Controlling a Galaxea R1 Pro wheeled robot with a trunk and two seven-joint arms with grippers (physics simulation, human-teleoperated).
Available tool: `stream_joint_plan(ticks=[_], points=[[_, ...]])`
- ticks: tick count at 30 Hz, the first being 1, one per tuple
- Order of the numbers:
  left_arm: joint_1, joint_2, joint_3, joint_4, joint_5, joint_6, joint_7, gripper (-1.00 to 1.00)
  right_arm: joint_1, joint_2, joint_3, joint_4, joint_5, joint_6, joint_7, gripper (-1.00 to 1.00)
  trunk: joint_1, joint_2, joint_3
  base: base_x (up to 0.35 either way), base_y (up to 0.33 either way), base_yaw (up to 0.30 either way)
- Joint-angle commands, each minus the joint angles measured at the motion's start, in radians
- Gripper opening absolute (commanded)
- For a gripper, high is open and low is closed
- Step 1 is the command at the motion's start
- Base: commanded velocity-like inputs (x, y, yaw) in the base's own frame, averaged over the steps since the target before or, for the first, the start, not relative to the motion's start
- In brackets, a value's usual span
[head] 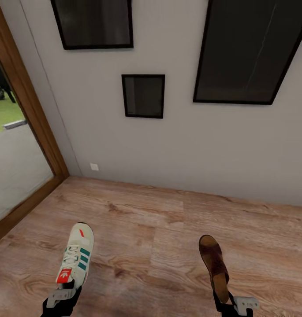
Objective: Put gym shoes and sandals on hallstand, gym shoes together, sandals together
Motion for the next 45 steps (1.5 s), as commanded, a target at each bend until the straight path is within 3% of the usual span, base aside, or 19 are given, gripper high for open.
stream_joint_plan(ticks=[1, 14, 45], points=[[-0.001, -0.001, 0.006, 0.000, -0.011, -0.006, -0.005, -1.00, -0.001, 0.001, -0.009, 0.001, 0.006, -0.003, 0.006, -1.00, -0.004, 0.007, 0.003, 0.000, 0.000, -0.300], [-0.001, -0.002, 0.006, 0.001, -0.012, -0.006, -0.005, -1.00, -0.001, 0.004, -0.009, 0.013, 0.006, -0.001, 0.006, -1.00, -0.054, 0.098, 0.043, 0.000, 0.000, -0.134], [-0.001, -0.002, -0.001, 0.054, -0.008, -0.007, -0.016, -1.00, -0.001, 0.004, -0.009, 0.013, 0.006, 0.000, 0.006, -1.00, -0.054, 0.098, 0.043, 0.023, 0.000, -0.266]])
